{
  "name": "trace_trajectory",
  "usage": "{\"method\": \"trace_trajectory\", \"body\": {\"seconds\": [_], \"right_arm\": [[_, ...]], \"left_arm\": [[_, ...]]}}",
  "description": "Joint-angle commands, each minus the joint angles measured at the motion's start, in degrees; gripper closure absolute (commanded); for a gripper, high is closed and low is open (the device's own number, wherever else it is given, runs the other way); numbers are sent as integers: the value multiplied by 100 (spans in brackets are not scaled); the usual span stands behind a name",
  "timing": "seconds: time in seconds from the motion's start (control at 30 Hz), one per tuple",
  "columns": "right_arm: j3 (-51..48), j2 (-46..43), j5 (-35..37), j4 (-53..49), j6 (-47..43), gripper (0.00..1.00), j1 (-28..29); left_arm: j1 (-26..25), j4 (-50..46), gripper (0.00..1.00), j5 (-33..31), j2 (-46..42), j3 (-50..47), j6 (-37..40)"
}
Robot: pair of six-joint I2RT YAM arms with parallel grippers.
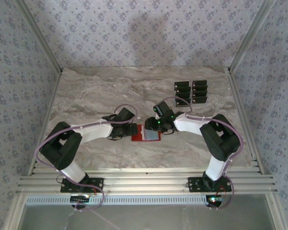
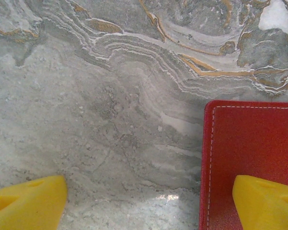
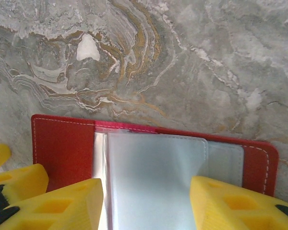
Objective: Put the credit cards into the card holder
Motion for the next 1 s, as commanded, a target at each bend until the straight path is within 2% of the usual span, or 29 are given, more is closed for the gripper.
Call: {"method": "trace_trajectory", "body": {"seconds": [0.0, 0.37, 0.63, 0.97], "right_arm": [[-33, 135, -122, 55, 127, 47, 98], [-137, 221, -193, 337, 415, 47, 147], [-154, 291, -163, 385, 503, 47, 167], [-137, 318, -157, 364, 535, 47, 163]], "left_arm": [[-32, 71, 10, -79, 109, 33, 72], [-88, 528, 10, 73, -561, -384, 151], [-414, 999, 9, 162, -1045, -732, 192], [-938, 1360, 9, 14, -870, -669, 250]]}}
